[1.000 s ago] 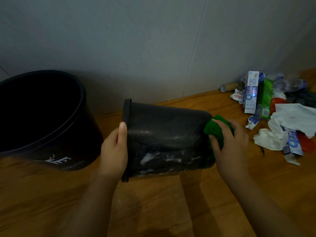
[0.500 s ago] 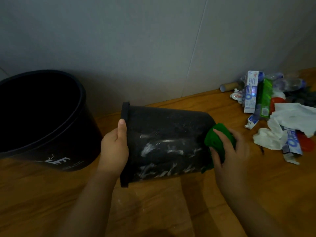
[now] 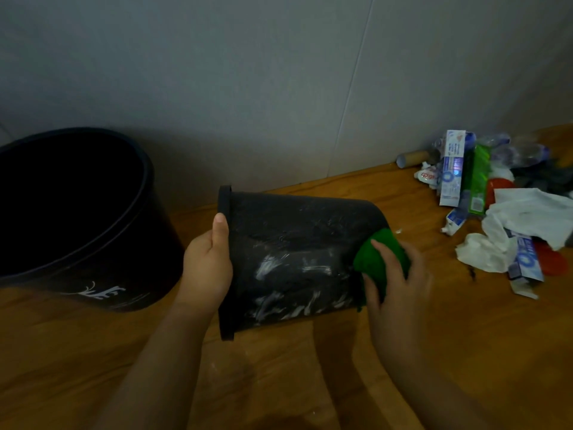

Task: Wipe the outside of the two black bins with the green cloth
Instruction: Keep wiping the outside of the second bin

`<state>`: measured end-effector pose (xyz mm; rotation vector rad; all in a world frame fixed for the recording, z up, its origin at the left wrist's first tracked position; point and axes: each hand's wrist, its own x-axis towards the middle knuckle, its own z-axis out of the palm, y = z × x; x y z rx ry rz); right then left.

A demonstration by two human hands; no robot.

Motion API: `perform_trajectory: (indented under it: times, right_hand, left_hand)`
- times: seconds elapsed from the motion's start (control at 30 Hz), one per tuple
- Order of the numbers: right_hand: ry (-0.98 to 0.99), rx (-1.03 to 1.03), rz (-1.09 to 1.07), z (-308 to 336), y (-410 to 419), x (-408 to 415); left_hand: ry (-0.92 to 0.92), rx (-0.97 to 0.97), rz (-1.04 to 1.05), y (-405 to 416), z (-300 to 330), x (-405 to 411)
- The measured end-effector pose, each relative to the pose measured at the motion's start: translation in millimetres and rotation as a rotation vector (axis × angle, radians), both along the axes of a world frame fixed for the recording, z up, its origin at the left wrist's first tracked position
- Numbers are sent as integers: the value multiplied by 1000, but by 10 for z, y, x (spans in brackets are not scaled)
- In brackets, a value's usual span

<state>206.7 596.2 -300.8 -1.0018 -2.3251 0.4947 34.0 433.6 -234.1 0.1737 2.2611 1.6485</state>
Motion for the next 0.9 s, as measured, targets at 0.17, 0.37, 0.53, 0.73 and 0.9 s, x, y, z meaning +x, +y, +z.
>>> perform_trajectory:
  times: [0.17, 0.37, 0.53, 0.73, 0.9]
  right_hand:
    - [-60, 136, 317, -19, -34, -51]
    - [0, 23, -65, -32, 144, 5]
    - [-35, 144, 292, -50, -210, -41]
    - [-33, 15, 72, 45, 131, -114]
    - [-50, 74, 144, -46, -191, -50]
  left_hand:
    - [11, -18, -6, -7, 21, 0]
    - [12, -42, 23, 9, -10, -8]
    - [-3, -22, 14, 20, 26, 0]
    - [1, -32, 1, 12, 25, 2]
    - [0, -45, 11, 24, 34, -10]
